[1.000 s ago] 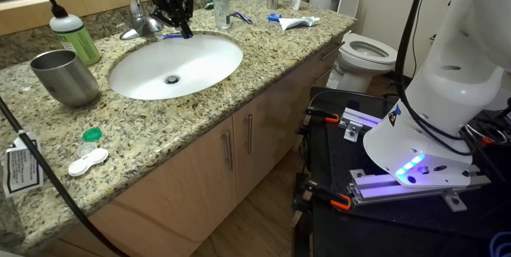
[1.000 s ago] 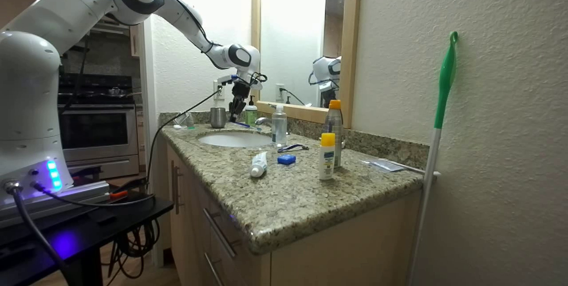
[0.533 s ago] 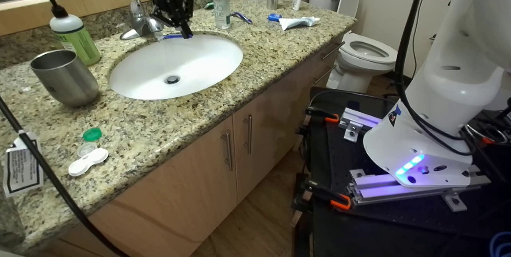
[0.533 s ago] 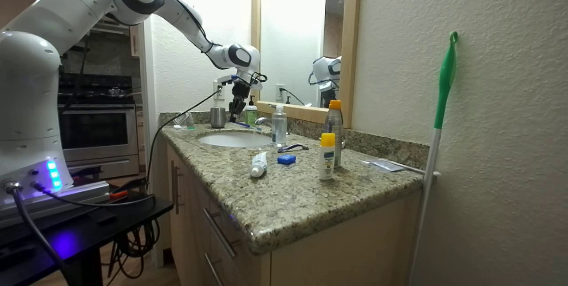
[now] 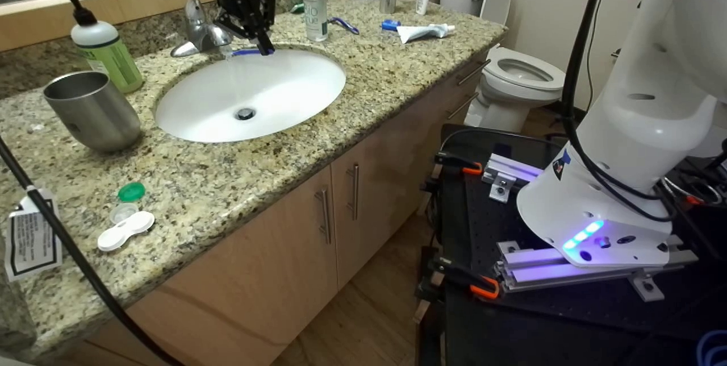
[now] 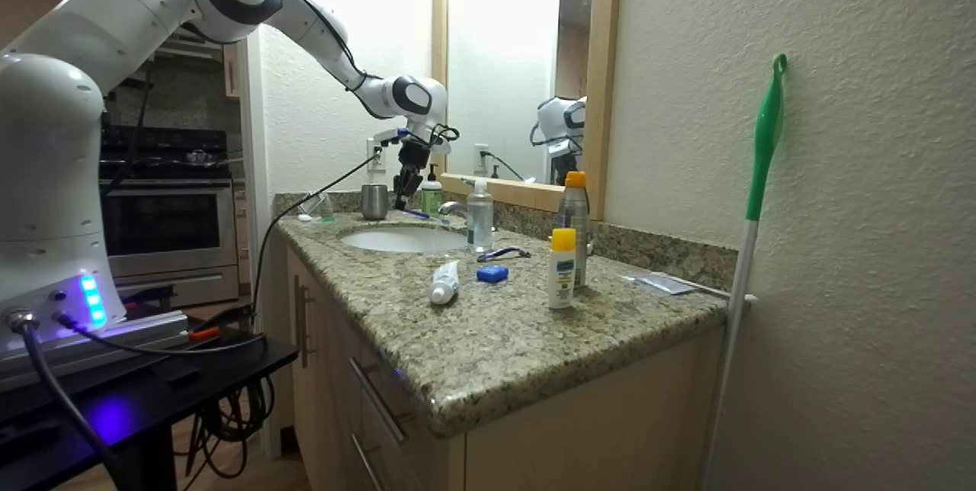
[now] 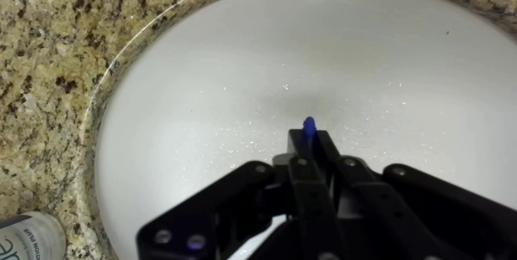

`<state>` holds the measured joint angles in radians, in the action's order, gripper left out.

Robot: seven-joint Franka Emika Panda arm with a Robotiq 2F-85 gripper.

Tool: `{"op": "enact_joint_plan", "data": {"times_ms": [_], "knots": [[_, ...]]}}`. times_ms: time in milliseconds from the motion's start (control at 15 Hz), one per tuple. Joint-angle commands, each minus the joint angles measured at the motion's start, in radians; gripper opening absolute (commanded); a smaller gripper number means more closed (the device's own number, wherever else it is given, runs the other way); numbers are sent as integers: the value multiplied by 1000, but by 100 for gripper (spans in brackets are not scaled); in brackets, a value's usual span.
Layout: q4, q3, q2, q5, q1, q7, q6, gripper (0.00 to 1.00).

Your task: Open the tap,wet the toothbrush then close the tap

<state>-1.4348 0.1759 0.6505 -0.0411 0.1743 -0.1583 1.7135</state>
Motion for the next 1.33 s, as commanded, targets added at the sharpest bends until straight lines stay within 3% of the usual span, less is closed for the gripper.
{"op": "enact_joint_plan", "data": {"times_ms": [0,333,600,933,1000,1067,1267], "knots": [[-13,-10,-8,-6,11,-4,-20,2],[-239,-19,-106,17,-26,0,2,2],[-449,24,-221,129,-117,-214,211,2],[-711,93,-366,265,-153,-529,368,2],[-567,54,-274,228,-131,-444,295,2],[-599,58,-291,237,-128,-460,304,9],[-583,53,-286,235,-129,-458,303,9]]}}
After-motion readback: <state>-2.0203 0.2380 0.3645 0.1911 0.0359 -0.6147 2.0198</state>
